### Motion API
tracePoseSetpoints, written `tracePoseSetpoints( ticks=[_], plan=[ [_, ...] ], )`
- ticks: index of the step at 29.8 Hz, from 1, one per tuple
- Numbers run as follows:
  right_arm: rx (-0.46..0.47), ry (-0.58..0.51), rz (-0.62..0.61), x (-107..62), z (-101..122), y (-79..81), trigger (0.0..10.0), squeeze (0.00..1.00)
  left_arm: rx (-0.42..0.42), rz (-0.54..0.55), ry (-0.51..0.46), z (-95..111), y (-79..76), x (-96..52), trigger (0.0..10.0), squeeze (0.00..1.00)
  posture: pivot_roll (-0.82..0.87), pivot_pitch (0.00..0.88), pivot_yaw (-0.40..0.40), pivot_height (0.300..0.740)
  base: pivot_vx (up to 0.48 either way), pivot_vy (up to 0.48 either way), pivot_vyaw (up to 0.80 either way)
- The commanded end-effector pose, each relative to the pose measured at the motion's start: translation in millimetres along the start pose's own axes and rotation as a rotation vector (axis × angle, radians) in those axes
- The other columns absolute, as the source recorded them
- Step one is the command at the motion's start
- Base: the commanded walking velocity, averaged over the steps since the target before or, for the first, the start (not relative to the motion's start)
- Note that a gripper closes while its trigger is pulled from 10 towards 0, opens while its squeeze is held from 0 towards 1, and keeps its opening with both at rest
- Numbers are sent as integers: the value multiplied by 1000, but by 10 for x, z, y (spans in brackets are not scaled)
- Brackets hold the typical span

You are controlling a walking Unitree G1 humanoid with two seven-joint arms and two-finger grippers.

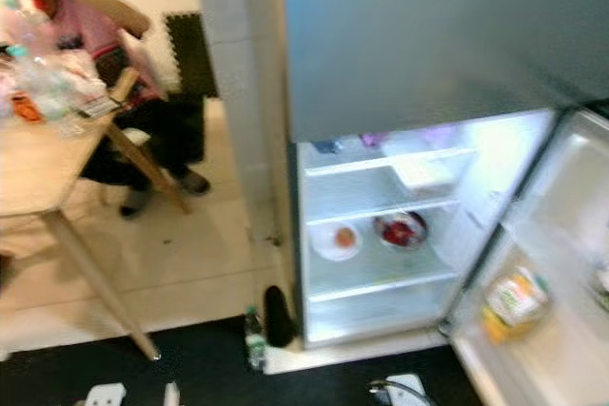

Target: Restocking fridge

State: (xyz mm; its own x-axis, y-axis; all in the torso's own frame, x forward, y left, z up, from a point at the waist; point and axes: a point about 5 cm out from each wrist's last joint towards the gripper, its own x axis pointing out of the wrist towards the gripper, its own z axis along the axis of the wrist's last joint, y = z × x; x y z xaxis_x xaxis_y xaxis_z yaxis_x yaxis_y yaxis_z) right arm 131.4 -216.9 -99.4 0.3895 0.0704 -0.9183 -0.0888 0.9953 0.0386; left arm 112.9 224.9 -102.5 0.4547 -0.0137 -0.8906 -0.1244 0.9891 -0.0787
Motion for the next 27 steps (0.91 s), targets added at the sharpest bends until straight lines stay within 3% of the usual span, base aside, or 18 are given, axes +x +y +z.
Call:
tracePoseSetpoints(
  ticks=[1, 24, 27],
  plan=[
    [9, 24, -2, -7, -85, 4, 10000, 0, -5, -1, -19, 62, 11, 6, 10000, 0, 1, 37, 47, 740, 0, -240, 0],
    [19, 33, -1, -10, -139, 20, 10000, 0, -16, 0, -15, 42, 29, -2, 10000, 0, 2, 54, 54, 740, 0, -453, 0],
    [20, 35, -1, -12, -150, 19, 10000, 0, -15, 16, -22, 58, 39, -1, 10000, 0, 1, 54, 56, 740, 0, 0, 0]
  ],
)
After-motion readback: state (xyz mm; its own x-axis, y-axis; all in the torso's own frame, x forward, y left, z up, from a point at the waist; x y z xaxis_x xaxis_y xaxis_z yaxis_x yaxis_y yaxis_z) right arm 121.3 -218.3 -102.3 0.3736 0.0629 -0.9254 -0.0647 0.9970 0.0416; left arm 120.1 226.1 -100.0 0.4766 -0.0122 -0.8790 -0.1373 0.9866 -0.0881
